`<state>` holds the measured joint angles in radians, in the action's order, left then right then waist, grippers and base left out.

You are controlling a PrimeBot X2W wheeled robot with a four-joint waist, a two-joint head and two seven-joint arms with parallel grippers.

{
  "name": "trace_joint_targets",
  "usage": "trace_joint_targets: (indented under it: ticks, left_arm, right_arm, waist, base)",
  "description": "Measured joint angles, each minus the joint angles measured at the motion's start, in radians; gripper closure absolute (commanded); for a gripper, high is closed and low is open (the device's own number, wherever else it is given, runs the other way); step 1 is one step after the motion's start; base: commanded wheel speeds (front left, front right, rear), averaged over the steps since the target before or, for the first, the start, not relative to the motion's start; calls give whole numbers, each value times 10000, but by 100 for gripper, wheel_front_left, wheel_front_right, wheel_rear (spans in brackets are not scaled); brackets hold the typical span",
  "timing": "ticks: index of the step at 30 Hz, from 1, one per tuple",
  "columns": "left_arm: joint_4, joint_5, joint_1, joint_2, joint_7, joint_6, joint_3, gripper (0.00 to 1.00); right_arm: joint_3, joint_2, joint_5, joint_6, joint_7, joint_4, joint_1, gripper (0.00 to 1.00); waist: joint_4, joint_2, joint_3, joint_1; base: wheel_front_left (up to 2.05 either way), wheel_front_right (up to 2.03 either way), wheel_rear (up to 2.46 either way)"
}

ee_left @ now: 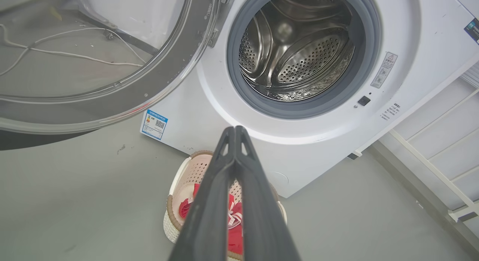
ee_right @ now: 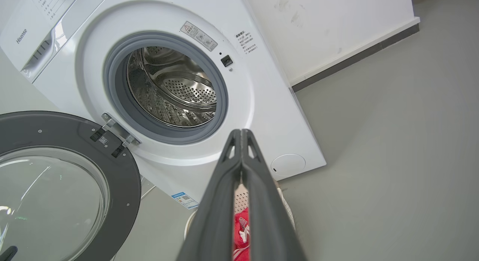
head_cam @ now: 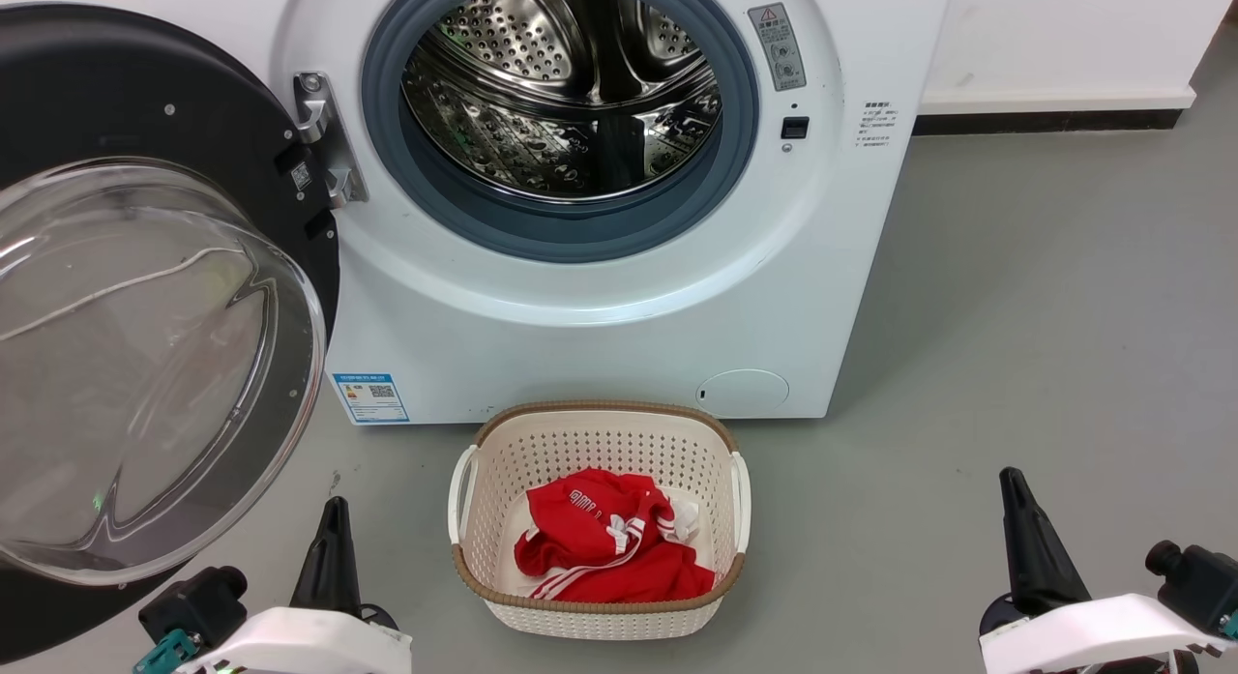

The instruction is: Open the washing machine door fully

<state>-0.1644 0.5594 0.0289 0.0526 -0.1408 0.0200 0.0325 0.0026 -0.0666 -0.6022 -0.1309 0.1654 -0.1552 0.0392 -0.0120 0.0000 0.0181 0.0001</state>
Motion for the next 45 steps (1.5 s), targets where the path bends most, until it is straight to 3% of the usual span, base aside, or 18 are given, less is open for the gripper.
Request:
trace_joint_targets:
  ticks: [20, 45]
  left_arm:
    - [-222, 2943, -359, -6, 727, 324, 211, 100]
    - [-449, 5887, -742, -10, 1432, 594, 449, 100]
  right_arm:
    - [-144, -75, -2980, 0, -629, -234, -396, 100]
    - [-360, -104, -5889, 2, -1323, -479, -777, 100]
  waist:
    - [24, 0, -43, 0]
    - [54, 0, -96, 0]
  base:
    - [0, 0, 0]
    - [0, 0, 0]
